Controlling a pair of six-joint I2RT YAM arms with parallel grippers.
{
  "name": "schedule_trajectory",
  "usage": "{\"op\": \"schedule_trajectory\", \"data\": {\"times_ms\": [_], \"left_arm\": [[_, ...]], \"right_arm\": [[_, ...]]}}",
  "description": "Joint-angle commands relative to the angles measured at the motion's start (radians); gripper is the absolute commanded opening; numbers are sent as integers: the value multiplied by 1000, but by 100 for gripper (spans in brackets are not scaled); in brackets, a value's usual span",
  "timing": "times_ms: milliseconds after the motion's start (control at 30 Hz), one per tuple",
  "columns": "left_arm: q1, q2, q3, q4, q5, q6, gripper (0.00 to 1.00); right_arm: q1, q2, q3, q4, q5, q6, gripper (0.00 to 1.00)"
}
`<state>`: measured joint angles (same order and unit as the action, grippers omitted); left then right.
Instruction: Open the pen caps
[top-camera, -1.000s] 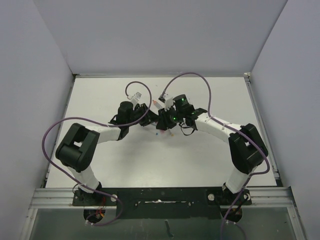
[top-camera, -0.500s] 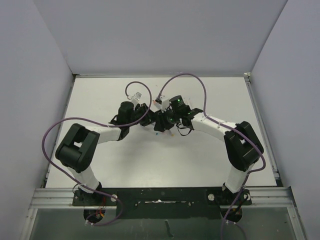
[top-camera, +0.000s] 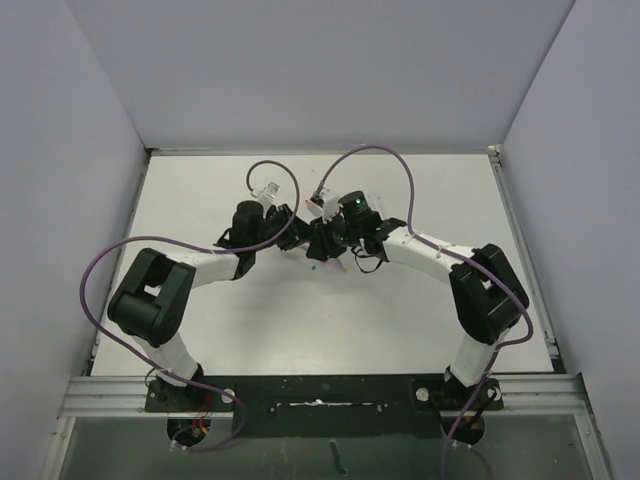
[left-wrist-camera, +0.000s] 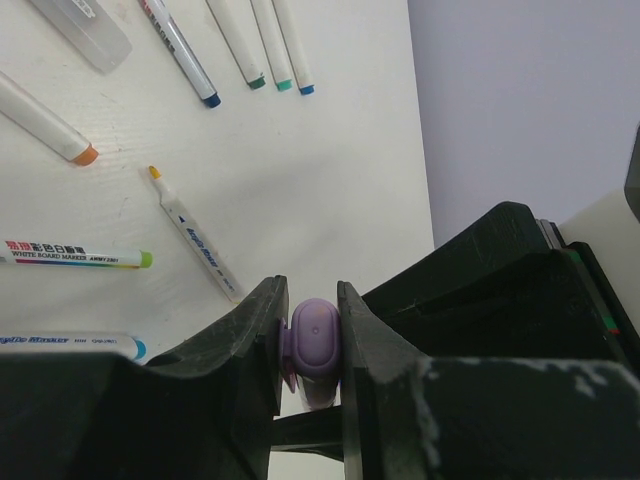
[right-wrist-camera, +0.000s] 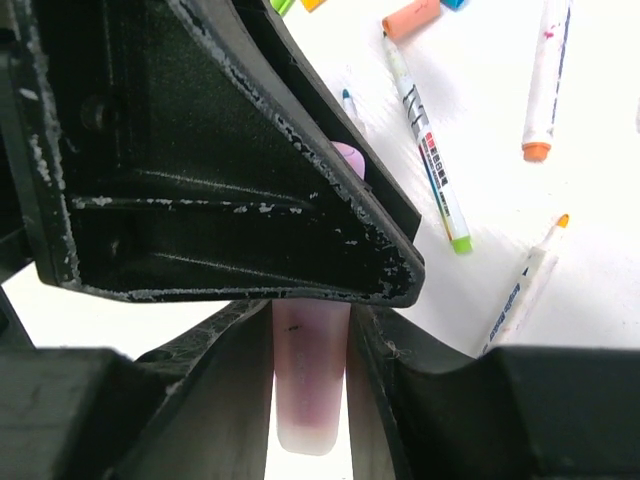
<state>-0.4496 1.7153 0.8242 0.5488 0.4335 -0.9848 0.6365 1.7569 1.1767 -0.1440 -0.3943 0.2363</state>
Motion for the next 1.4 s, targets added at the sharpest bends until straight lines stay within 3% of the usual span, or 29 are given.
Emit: {"op": "schedule_trajectory", "data": {"times_ms": [0, 400, 1367], "left_arm": [[92, -57, 70, 28, -77, 9, 0], [238, 17, 120, 56, -80, -8, 0], [300, -25, 141, -12, -214, 57, 0]], "right_arm": [[5, -91, -49, -25, -1, -30, 0], [4, -217, -163, -85, -14, -62, 0], [-4, -252, -190, -134, 7, -83, 0]]}}
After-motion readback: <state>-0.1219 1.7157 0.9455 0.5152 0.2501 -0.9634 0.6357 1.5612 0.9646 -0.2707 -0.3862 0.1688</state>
